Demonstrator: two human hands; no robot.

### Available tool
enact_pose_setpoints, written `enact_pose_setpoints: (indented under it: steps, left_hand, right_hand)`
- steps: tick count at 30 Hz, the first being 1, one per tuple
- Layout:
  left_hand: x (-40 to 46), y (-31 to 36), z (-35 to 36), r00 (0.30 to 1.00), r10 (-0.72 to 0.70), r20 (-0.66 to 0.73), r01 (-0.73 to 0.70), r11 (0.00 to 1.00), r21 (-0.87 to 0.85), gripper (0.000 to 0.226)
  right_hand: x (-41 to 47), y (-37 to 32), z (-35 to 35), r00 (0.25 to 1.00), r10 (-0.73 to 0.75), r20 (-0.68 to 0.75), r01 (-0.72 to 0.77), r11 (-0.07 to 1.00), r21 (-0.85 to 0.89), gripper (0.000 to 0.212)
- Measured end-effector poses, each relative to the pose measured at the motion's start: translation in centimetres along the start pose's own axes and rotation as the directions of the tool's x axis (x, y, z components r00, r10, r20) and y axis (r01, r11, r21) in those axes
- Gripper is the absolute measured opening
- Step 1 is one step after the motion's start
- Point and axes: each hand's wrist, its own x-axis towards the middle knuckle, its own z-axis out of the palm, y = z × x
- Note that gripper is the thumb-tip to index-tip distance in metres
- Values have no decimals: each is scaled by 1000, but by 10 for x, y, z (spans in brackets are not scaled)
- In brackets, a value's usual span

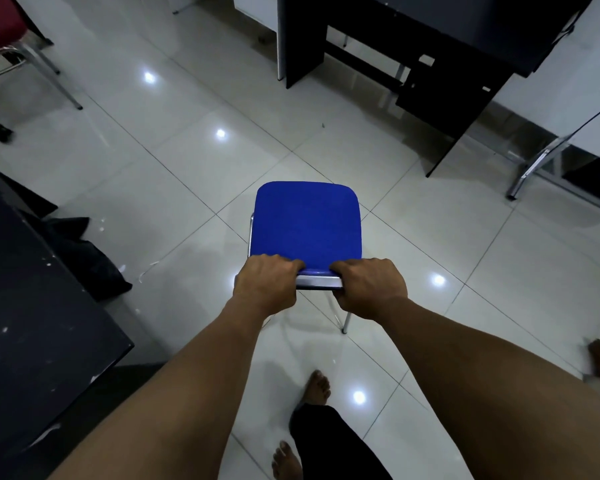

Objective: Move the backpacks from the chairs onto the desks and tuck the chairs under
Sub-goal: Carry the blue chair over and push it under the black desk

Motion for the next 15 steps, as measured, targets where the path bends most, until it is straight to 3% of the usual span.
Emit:
enact_pose_setpoints:
  steps: [15]
  left_hand:
    - [89,-29,-16,999,-47,-18,46,998,-53,29]
  right_hand:
    - [80,49,-18,1000,3,-17,-3,1000,12,23]
